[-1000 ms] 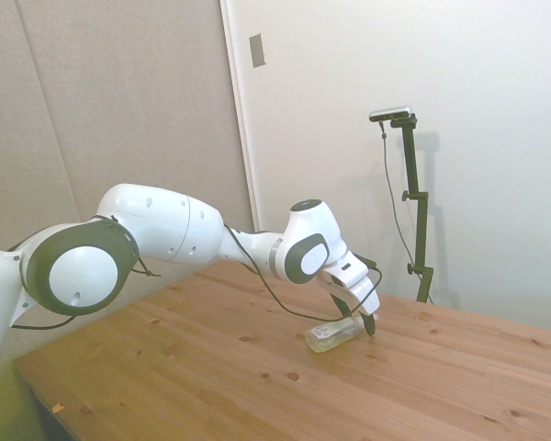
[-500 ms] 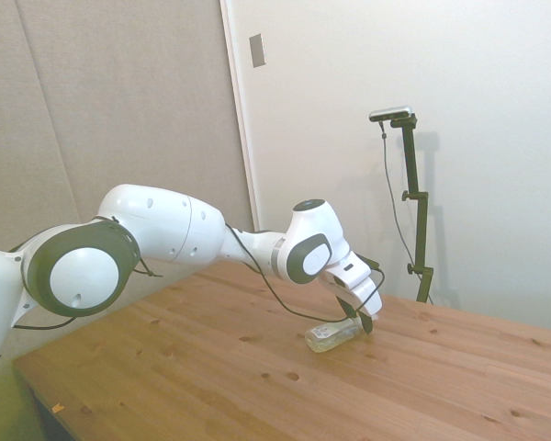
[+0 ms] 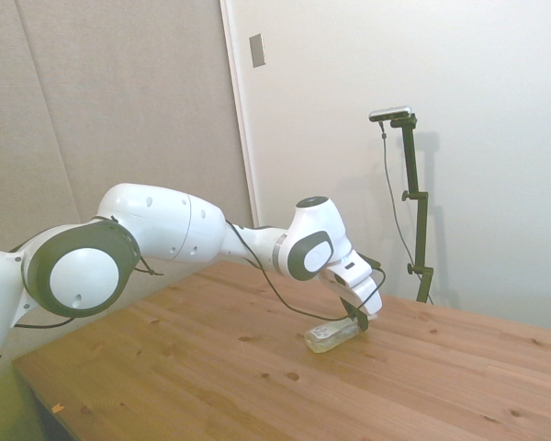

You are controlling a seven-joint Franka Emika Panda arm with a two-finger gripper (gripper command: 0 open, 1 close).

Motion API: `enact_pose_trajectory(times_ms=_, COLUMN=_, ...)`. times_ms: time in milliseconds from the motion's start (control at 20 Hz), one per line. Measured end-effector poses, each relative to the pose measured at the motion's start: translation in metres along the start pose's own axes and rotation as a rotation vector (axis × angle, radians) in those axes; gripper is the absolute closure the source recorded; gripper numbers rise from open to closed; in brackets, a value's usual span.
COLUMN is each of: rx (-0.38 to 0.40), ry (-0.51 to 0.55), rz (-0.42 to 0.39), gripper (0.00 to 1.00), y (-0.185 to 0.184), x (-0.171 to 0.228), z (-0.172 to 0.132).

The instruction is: Stand the sanitizer

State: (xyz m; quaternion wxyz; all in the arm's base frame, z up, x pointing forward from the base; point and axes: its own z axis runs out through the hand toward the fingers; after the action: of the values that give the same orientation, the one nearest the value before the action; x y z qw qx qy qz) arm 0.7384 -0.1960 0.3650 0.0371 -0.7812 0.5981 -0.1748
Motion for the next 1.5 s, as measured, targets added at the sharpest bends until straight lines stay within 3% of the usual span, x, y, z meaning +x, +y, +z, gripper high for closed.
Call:
enact_pose_trajectory(times_ms=250, rx=0.124, ry=0.120, rz=-0.003, gripper=1.00, y=-0.012, x=0.013, z=-0.041)
enact_pose_trajectory(times_ms=450, rx=0.228, ry=0.271, rz=-0.015, gripper=1.00, y=-0.012, x=-0.007, z=-0.081)
enact_pose_trajectory(times_ms=700, rx=0.308, ry=0.375, rz=-0.011, gripper=1.00, y=0.010, x=-0.032, z=-0.113)
enact_pose_trajectory(times_ms=1050, rx=0.396, ry=0.504, rz=0.013, gripper=1.00, y=0.030, x=-0.052, z=-0.115)
enact_pose_trajectory(times_ms=1500, rx=0.474, ry=0.584, rz=0.033, gripper=1.00, y=0.014, x=-0.085, z=-0.075)
